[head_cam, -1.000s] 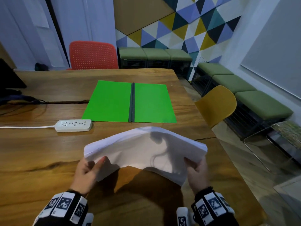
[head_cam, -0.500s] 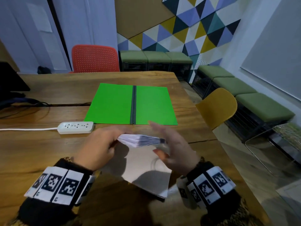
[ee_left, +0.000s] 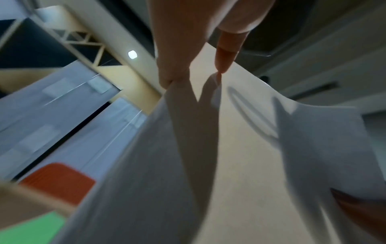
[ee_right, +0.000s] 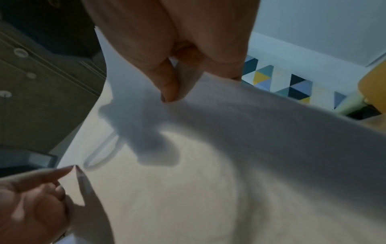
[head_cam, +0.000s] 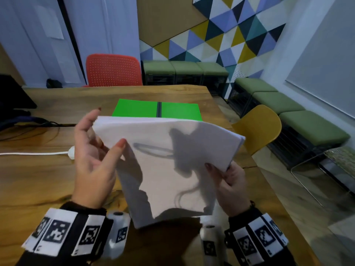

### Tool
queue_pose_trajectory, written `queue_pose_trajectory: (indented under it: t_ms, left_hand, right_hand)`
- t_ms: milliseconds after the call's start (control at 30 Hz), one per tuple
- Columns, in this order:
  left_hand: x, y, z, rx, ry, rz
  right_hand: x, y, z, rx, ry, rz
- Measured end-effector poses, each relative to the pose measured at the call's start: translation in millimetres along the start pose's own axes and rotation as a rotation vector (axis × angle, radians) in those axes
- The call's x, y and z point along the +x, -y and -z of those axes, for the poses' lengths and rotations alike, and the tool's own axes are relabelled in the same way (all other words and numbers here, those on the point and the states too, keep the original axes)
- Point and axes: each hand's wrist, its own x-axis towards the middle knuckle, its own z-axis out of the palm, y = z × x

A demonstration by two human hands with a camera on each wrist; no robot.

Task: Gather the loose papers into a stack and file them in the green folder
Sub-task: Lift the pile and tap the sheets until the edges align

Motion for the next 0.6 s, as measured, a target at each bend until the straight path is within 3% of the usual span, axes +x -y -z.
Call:
queue_pose_trajectory:
  t_ms: [100,233,333,500,600]
  left_hand:
    - [3,-4,-4,0.049,0.066,-0.068]
    - [-10,14,-5,0.077,0.156,0.085]
    - [-23,28,-6,0.117,0.138,0.170]
    - [-27,30,-7,0.141,0.070,0.090]
    - [-28,25,-9,0.165,0.091,0.099]
  right_hand:
    - [-5,-2,5,-0.001,0.009,0.044]
    - [-21,-18,4,-0.076,0.019,-0.047]
    - [-32,-26,0,-0.105,-0.026,-0.089]
    - [-26,-10,-10,-0.204,-0.119,0.045]
    - [-25,-8,-10,-0.225,-0.137,0.037]
